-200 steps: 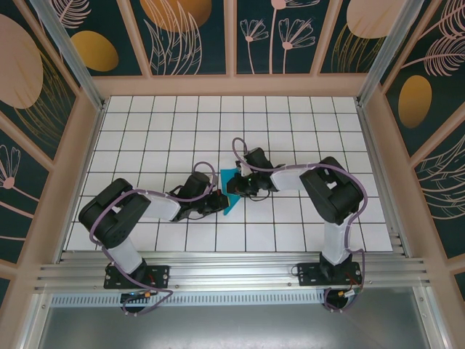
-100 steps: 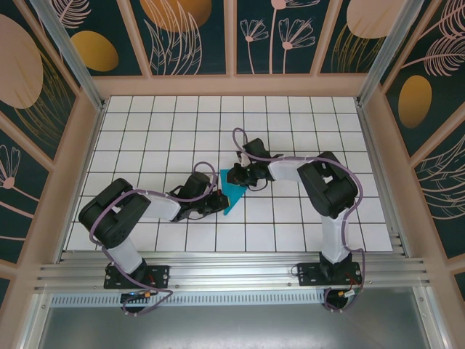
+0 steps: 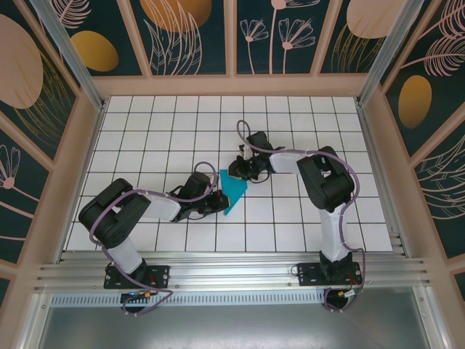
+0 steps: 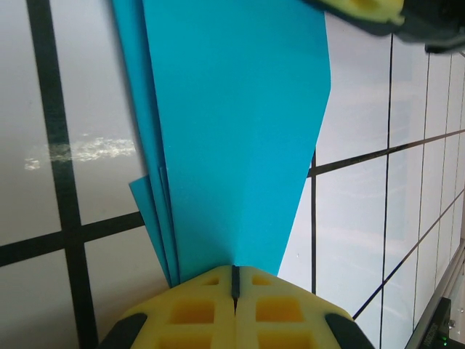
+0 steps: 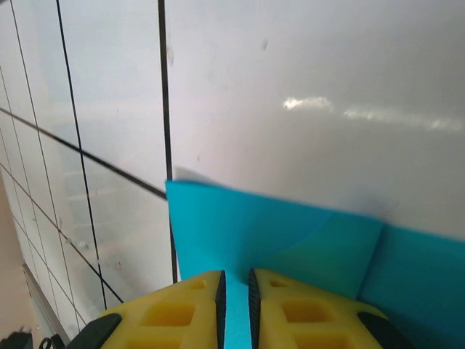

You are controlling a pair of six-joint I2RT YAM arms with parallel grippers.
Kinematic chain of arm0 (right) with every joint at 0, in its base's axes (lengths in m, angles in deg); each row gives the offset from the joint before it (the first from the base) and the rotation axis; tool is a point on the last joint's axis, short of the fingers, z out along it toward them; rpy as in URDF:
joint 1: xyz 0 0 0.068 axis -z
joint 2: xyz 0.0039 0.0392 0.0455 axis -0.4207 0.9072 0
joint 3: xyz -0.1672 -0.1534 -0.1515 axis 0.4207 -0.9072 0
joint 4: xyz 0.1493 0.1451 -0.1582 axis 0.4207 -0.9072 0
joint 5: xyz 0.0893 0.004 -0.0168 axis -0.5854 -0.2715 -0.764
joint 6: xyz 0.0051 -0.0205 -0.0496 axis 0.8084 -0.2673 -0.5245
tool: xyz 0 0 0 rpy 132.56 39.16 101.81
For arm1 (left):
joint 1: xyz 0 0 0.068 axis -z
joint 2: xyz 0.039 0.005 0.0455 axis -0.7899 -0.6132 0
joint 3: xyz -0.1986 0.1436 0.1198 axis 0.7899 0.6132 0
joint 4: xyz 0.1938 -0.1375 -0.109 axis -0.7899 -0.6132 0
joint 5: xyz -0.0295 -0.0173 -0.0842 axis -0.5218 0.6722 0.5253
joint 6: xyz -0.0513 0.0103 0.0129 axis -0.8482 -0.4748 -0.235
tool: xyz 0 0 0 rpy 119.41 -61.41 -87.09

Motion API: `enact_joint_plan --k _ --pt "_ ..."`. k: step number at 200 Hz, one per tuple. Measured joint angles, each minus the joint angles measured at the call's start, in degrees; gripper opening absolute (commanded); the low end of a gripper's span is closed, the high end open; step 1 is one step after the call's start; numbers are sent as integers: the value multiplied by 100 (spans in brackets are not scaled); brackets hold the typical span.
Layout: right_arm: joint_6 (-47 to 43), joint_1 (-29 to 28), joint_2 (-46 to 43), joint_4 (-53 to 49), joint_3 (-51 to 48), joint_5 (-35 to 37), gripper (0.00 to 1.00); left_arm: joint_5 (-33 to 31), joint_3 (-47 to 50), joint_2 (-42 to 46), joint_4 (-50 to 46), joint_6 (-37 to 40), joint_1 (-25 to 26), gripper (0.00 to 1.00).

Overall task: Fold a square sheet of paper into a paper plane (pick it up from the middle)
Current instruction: Fourth fold the wing at the center of the table.

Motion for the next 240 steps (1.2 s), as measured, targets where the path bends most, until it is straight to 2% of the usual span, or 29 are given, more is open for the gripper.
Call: enact_joint_plan --k 46,78,112,141,162,205,240 --pt "-39 299 214 7 345 28 21 -4 -13 0 -17 42 2 0" --pt "-197 579 254 -4 566 323 23 -11 -46 0 -87 146 11 0" --pt "-345 671 -63 -81 509 507 24 -31 -125 0 -251 306 22 0" --pt "-299 540 -968 162 -223 339 21 -35 -197 4 -391 485 28 0" --pt "-227 308 -1314 435 -662 188 17 -48 -262 4 -509 608 35 0" --pt "28 -223 -1154 741 -1207 87 13 -74 -302 7 -595 761 44 0" --pt "157 -275 -754 951 -1410 120 9 -101 -313 46 -634 841 61 0"
